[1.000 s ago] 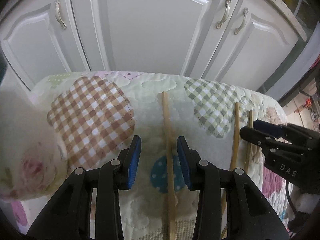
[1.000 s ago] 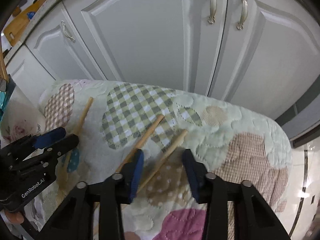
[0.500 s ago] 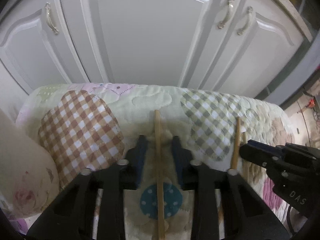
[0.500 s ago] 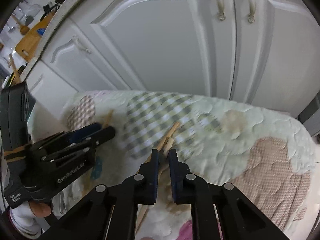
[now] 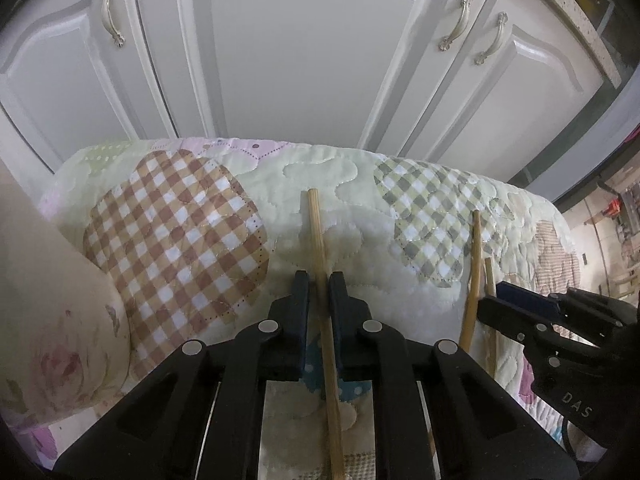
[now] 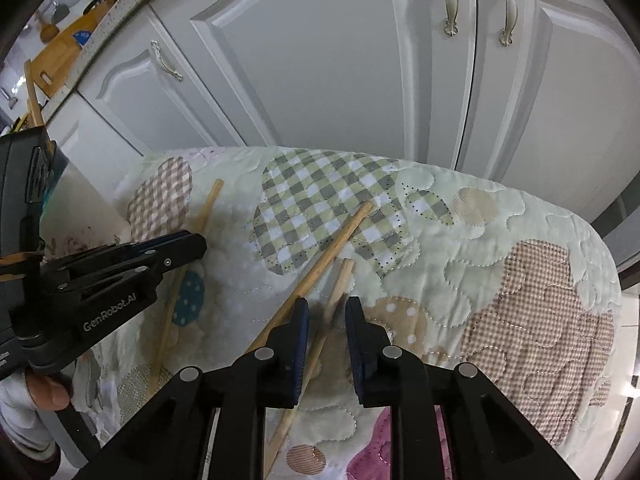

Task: Organize utensils
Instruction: 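Close the left gripper on one chopstick while the right grasps another chopstick, then lift both held chopsticks off the quilt and carry them above the holder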

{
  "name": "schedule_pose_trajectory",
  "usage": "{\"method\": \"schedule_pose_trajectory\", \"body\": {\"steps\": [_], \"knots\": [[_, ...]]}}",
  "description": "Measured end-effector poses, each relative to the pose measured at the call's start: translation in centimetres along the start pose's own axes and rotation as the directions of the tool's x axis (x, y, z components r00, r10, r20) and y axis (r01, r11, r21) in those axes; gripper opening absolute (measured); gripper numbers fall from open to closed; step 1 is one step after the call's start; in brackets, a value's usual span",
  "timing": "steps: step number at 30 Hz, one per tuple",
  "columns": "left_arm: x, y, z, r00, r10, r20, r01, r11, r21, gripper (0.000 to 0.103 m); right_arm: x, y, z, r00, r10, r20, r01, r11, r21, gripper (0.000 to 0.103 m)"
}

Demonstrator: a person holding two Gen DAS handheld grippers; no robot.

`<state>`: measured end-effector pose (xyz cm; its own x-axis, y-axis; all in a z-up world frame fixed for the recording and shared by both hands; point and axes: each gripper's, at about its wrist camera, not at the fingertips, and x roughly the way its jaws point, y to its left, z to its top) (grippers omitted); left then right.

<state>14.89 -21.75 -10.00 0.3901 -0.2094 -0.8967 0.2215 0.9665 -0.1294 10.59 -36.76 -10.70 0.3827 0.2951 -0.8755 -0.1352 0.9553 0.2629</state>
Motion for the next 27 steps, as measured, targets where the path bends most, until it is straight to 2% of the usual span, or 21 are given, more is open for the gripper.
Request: {"method": "schedule_pose_trajectory", "body": {"steps": [7, 13, 14, 21, 27], "knots": [[0.4, -0.4, 0.2, 1.0, 0.017, 0.011, -0.017, 1.0, 0.002, 0.011, -0.2, 0.3, -0.3, 1.0, -0.01, 0.021, 0.01, 1.0, -0.019, 0.011], [0.5, -0.8, 0.1, 1.0, 0.018, 0.021, -0.018, 1.0, 0.02, 0.009, -0.3, -0.1, 0.0, 0.999, 0.042, 0.034, -0.043, 0.999, 0.026, 0.009], [0.5, -0.8, 0.1, 1.0, 0.008, 0.023, -0.009, 1.0, 0.018, 0.005, -0.4, -0.2, 0.0, 0.998, 0.058, 0.039, -0.059, 0.998, 0.038, 0.009], [-2.8, 0.1, 0.0, 0.994, -0.064, 0.085, 0.065, 0.998, -0.01, 0.004, -3.1, -0.5, 0.2, 0.987, 0.131, 0.097, -0.138, 0.988, 0.071, 0.008], [-7.9, 1.3, -0.1, 0.974, -0.149, 0.168, 0.156, 0.987, -0.027, 0.004, -6.6, 0.0, 0.5, 0.975, 0.163, 0.154, -0.173, 0.983, 0.058, 0.007]]}}
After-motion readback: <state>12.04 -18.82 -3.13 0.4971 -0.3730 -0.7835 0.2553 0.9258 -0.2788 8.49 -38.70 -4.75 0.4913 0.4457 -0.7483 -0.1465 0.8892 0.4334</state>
